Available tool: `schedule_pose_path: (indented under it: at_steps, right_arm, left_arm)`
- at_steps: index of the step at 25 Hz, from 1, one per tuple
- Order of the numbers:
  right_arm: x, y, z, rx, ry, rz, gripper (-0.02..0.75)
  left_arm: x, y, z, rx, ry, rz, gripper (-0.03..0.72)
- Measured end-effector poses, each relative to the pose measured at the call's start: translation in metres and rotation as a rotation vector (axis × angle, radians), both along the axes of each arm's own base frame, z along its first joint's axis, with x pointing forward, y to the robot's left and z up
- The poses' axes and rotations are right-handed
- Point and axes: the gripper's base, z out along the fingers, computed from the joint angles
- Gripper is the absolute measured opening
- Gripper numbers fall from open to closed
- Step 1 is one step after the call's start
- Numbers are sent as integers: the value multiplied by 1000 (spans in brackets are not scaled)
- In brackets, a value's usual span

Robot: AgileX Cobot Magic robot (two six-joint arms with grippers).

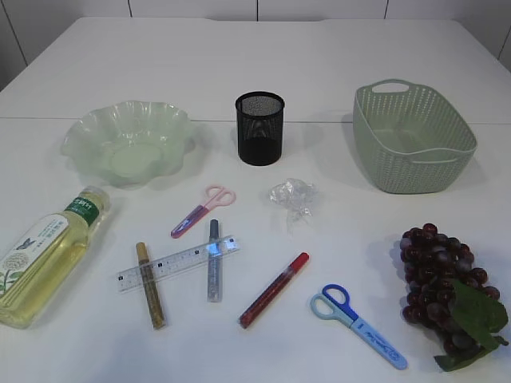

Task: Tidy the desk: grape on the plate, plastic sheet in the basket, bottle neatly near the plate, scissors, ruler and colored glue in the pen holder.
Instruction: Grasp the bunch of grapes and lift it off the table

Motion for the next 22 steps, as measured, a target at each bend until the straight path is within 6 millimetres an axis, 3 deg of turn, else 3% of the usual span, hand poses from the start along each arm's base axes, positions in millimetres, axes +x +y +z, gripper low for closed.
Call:
schedule_pose_path:
  at_steps: [8,17,22]
  right_arm:
    - [43,6,-22,27,174,2,537]
    - [68,11,-37,37,216,75,555]
    - [94,18,-49,82,226,105,555]
  left_arm:
    - [15,-2,-3,0,71,-3,489]
    - [20,-5,-5,-30,104,-17,489]
    - [20,-5,-5,-31,104,-17,489]
